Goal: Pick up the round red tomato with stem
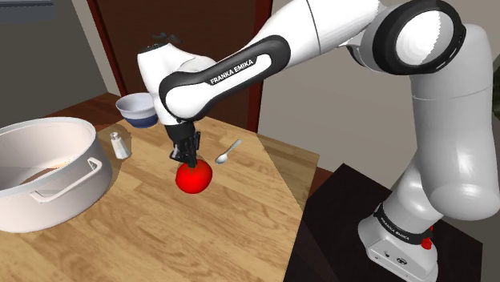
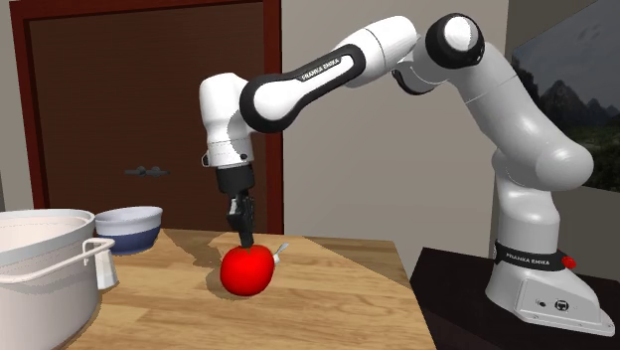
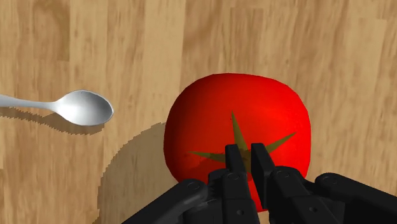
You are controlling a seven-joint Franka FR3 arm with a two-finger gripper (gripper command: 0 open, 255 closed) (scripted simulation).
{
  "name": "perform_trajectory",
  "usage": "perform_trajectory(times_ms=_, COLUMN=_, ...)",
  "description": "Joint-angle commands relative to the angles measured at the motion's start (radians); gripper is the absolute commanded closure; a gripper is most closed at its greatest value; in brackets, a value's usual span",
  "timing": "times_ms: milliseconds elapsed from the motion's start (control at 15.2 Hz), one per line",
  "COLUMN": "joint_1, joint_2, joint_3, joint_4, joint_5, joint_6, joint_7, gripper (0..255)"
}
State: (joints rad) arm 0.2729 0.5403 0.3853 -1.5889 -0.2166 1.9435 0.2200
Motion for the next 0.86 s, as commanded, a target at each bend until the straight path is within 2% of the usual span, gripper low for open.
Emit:
perform_trajectory(times_ms=0, joint_1=-0.001, joint_2=-0.013, joint_3=0.003, joint_4=0.008, joint_5=0.005, joint_6=-0.02, joint_7=-0.003, gripper=255)
perform_trajectory(times_ms=792, joint_1=-0.003, joint_2=-0.059, joint_3=0.014, joint_4=0.078, joint_5=0.026, joint_6=-0.133, joint_7=-0.016, gripper=255)
